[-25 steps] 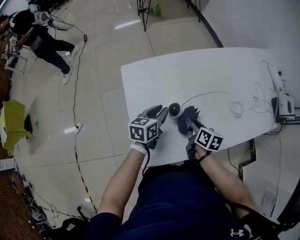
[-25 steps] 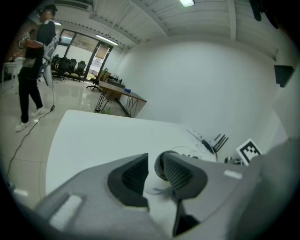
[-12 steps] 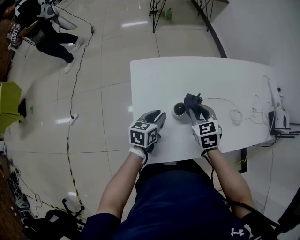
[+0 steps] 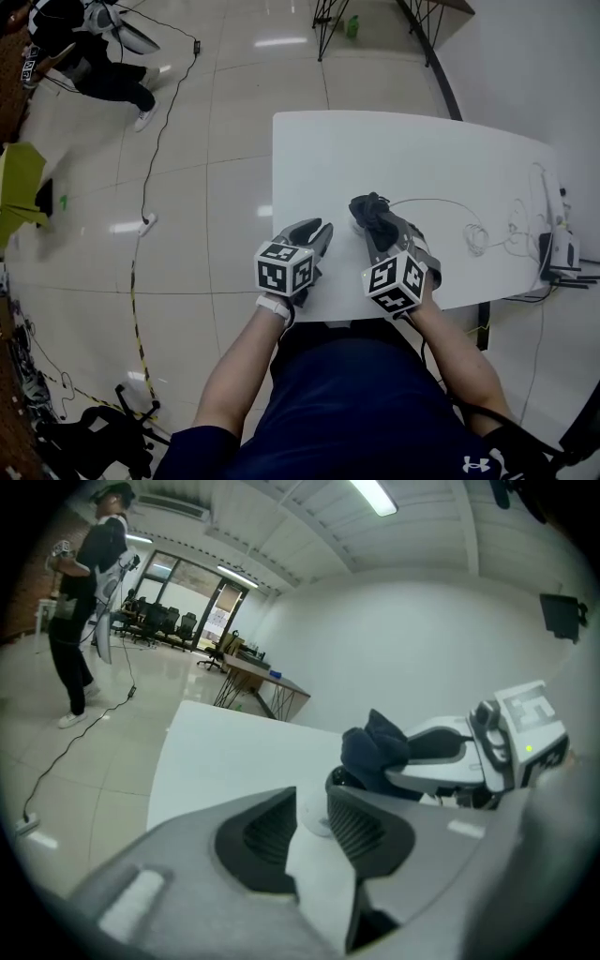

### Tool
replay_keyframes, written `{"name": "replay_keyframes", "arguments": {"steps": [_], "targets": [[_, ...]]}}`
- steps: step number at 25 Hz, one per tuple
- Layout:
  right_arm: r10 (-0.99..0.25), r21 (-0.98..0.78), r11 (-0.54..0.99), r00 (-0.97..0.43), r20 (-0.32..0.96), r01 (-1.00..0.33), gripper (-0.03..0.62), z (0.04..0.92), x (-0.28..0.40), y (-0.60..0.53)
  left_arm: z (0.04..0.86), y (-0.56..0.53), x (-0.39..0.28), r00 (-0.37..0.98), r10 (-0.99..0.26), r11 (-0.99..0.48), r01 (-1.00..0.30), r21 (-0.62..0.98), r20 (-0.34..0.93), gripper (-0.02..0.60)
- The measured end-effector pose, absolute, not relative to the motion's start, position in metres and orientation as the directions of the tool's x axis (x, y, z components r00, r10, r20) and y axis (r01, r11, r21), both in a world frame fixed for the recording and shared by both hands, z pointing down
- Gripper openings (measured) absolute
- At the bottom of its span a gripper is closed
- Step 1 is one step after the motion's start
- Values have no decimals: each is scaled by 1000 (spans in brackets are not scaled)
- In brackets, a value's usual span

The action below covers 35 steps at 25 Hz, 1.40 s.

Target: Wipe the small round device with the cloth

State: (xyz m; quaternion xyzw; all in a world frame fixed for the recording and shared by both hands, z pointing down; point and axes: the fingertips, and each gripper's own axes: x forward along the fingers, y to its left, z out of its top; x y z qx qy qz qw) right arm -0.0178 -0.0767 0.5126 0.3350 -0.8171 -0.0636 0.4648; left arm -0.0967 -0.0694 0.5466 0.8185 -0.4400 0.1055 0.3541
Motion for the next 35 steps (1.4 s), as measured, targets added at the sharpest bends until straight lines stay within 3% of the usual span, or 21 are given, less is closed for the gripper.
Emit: {"name": "replay_keyframes", "arguments": {"steps": [10,22,26,30,35], "targets": [[-654,599,756,-343,674,-265,101,558,-57,-36,569,-44,-119,565,-625,-291,-809,510,539,103],[-657,603,753,-281,699,-263,101,623,-61,-35,582,-22,-136,577,-576,-273,-804,529,579,103],[-626,507,777,-375,684,-373,101,595,-65,-28,578,-26,-136,575,-591,-275,-803,530,565,101],[-576,227,772,-504,644,-593,101,541,-54,-32,571,-36,-129,571,-617,-265,-799,540,542,97],[-619,37,663,-520,588,-747,101,499,-10,-68,563,-45,-105,588,-631,-274,-779,565,505,95]]}}
